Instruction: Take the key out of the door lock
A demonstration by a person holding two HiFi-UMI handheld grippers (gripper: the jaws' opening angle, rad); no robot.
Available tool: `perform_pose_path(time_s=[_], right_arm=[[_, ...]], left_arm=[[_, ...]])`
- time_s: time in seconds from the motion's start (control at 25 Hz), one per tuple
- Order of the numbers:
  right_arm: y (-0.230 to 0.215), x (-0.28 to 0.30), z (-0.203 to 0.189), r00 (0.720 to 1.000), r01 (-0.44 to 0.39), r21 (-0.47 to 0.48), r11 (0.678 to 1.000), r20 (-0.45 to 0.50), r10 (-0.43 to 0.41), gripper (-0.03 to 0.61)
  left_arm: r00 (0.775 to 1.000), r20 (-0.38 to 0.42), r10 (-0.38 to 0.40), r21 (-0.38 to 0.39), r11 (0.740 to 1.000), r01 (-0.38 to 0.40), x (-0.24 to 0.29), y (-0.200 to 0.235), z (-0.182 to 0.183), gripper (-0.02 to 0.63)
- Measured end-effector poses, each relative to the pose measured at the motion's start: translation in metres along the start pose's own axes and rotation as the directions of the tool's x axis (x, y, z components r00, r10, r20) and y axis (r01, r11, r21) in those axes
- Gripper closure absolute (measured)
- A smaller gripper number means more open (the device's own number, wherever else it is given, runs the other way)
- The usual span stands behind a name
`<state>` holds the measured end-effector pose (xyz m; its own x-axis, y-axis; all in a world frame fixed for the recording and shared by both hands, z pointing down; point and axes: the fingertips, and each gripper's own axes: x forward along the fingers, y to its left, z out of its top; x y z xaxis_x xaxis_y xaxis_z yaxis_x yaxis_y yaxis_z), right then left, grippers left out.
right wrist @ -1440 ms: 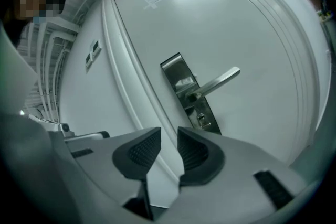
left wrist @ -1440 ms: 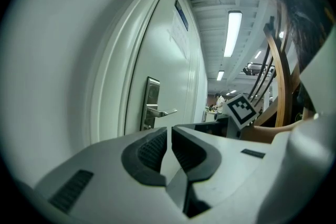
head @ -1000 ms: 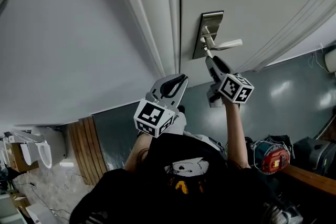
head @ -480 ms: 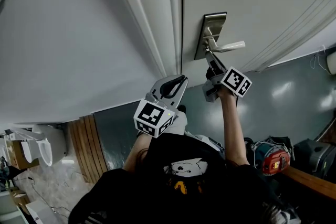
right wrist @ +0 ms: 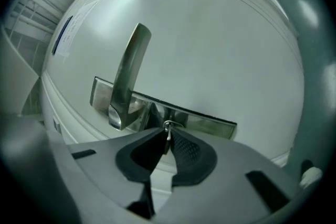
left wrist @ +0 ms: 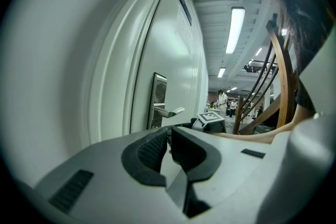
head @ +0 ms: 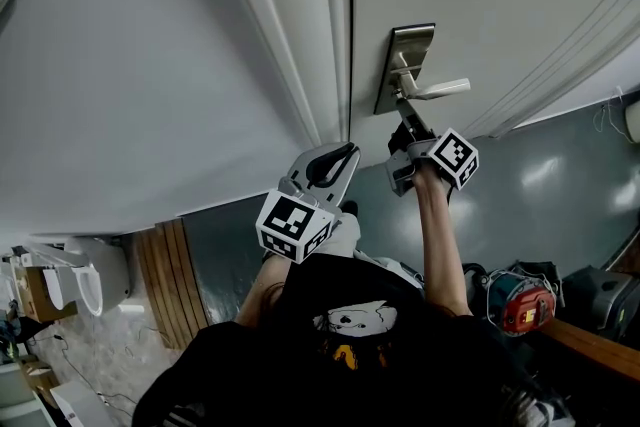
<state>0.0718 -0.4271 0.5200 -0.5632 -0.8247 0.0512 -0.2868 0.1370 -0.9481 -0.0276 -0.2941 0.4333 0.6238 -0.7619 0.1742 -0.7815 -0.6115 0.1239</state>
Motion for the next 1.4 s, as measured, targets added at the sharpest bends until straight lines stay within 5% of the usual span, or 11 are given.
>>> perform_pose_path(time_s=[0.52, 1.4], right_arm=[[-0.002, -0.022, -0.003, 0.998, -0.032, 0.178, 0.984, 0.062, 0.022, 0.557], [0.055, -0.146, -0.034, 0.997, -0.079, -0.122, 0.989, -0.007, 0.079, 0.558]], left_arm=[[1.000, 0.014, 0.014, 0.006, 1.000, -0.014, -0.012, 0.001, 0.008, 0.583], [0.998, 0.002, -0.061, 0.027, 0.998, 0.061, -0.018, -0.057, -0.003, 0.583]])
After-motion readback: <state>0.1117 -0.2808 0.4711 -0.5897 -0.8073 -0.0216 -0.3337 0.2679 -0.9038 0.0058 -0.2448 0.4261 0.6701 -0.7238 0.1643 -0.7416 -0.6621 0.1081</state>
